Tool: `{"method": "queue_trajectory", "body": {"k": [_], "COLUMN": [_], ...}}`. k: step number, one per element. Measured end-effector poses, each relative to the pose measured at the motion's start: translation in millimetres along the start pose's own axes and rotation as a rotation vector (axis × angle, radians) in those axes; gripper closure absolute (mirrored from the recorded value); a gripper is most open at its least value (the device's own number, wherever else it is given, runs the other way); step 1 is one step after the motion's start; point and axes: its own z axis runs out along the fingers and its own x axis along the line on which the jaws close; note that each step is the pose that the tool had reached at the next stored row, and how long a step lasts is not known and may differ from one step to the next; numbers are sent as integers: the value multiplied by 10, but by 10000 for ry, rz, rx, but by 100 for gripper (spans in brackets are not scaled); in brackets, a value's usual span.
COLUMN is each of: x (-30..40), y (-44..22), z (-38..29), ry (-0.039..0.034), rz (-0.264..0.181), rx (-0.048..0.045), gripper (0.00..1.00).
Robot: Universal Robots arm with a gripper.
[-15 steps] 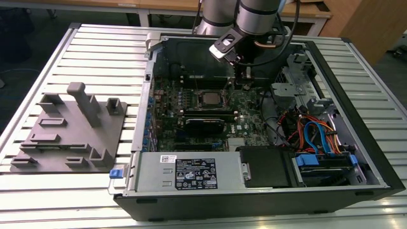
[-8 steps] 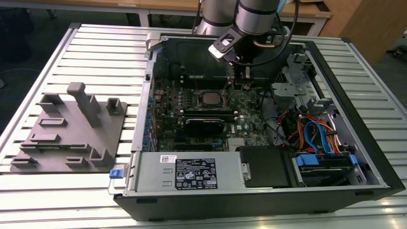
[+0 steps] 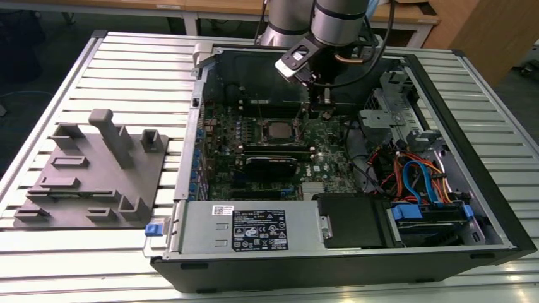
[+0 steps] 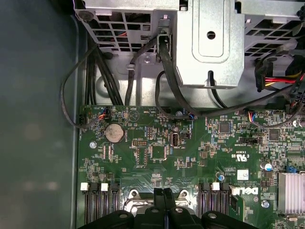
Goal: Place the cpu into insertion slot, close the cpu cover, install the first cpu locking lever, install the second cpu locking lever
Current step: 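Close the cpu cover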
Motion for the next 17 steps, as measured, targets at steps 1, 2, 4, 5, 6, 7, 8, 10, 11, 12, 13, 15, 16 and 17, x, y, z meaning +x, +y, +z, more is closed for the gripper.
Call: {"method": "queue_trajectory", "body": {"k": [1,2,4,5,6,7,8,10,11,12,13,15,16,17], "x": [0,0,0,0,0,0,0,0,0,0,0,0,0,0], "y": [-2,-4,-9,-11,-14,-20,-22,-26,-29,-31,-34,-39,-41,-45], "z": [0,0,0,0,0,0,0,0,0,0,0,0,0,0], "ry": [0,0,0,0,1,1,0,0,0,0,0,0,0,0], "rz": [0,0,0,-1,-1,0,0,0,0,0,0,0,0,0], "rx": [0,0,0,0,0,0,1,0,0,0,0,0,0,0], "gripper": [90,90,90,90,90,90,90,90,90,90,90,90,90,90]}}
